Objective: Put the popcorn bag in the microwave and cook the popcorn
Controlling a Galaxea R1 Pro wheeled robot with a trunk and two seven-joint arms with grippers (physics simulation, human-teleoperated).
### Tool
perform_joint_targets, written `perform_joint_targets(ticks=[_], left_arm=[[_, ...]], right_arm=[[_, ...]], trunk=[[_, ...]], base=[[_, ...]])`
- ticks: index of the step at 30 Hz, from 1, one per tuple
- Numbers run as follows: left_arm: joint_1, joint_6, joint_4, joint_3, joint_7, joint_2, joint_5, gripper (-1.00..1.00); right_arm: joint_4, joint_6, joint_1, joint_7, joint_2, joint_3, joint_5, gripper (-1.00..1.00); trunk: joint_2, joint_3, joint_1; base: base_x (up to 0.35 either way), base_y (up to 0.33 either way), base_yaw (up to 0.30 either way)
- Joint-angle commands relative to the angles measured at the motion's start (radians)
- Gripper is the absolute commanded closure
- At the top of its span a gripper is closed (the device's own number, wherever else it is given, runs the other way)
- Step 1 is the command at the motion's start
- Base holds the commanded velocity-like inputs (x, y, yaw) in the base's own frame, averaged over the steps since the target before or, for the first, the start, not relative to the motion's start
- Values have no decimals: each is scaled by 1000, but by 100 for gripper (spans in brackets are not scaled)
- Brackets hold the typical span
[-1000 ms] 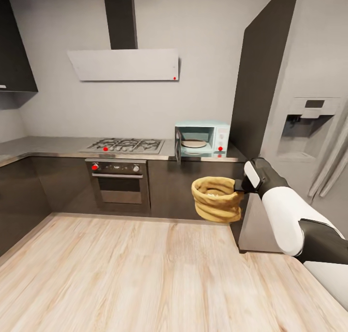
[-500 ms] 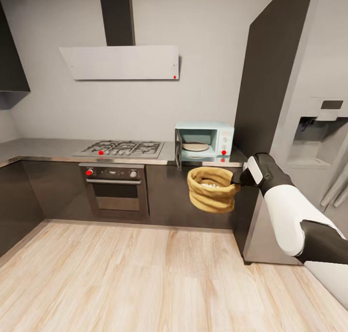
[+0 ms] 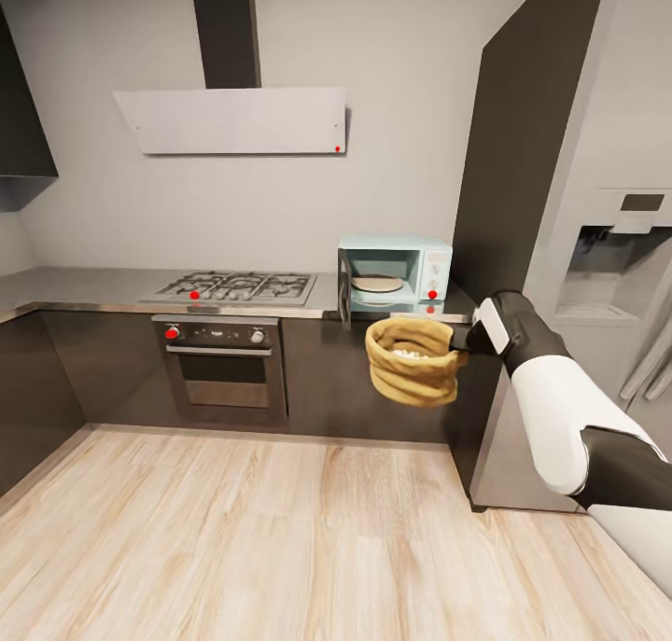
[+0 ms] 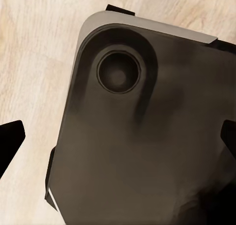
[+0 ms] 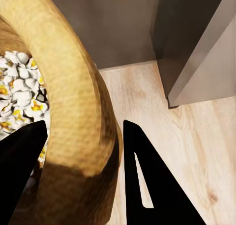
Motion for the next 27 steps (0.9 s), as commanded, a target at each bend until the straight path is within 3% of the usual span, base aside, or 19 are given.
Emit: perform_joint_targets(ticks=[1, 17, 27], left_arm=[[0, -1, -1, 0, 1, 0, 4, -100], [0, 0, -3, 2, 7, 1, 8, -100], [0, 0, -1, -1, 5, 1, 8, -100]], right_arm=[[-1, 3, -3, -5, 0, -3, -3, 100], [-1, 3, -10, -5, -1, -3, -2, 100], [-1, 3, -11, -5, -3, -3, -2, 100]], trunk=[[-1, -1, 0], [-1, -1, 0], [-1, -1, 0]], base=[[0, 0, 0], [5, 0, 0], [301, 0, 0]])
